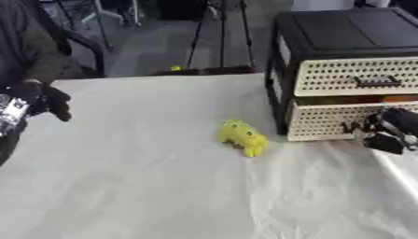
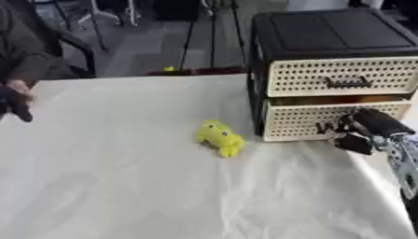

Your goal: Pick up objects from table and place into drawer.

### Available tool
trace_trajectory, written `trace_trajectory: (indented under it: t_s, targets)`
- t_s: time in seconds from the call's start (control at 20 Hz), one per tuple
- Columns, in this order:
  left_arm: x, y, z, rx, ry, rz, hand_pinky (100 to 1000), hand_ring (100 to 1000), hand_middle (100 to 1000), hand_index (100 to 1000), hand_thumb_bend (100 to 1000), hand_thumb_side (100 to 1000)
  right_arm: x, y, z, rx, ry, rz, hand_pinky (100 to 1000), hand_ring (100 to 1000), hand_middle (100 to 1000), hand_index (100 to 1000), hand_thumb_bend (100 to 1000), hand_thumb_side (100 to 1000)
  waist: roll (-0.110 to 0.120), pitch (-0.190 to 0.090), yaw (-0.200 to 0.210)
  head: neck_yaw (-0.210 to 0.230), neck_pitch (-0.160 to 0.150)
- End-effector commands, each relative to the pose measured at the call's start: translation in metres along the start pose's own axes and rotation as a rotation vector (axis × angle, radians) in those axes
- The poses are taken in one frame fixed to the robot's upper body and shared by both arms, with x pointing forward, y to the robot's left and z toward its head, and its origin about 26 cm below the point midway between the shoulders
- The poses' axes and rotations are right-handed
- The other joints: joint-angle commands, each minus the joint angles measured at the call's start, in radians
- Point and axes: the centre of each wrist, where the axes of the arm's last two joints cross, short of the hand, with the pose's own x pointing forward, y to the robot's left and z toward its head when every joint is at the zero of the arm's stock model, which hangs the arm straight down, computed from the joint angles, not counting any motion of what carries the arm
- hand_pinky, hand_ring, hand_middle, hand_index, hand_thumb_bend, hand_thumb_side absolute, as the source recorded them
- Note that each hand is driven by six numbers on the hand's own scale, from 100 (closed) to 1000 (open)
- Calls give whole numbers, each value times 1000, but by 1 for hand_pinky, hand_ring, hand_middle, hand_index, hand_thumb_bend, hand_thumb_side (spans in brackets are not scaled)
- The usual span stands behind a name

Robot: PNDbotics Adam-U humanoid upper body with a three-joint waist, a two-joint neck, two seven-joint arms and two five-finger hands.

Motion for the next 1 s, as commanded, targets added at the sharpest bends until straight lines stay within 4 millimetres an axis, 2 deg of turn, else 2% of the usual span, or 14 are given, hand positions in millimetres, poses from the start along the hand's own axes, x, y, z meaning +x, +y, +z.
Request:
trace_trajectory:
  t_s: [0.05,0.5,0.75,1.0]
  targets:
    - [4,5,-2,-4,-9,-23,512,496,478,640,107,958,-6,-21,10,-55,-14,47,100,100,118,521,100,973,-5,-11,-4,4,-6]
    - [2,7,-1,-18,8,-38,512,497,478,639,104,966,7,-24,54,-179,-67,20,100,103,131,508,100,960,-28,-12,-20,21,-9]
    - [2,7,-1,-28,14,-44,513,497,478,640,102,969,14,-15,79,-197,-65,-21,100,107,137,506,100,962,-38,-13,-34,29,-12]
    - [1,7,-1,-36,15,-47,513,497,478,640,100,970,22,0,94,-172,-64,-69,100,109,140,501,100,966,-40,-12,-41,31,-14]
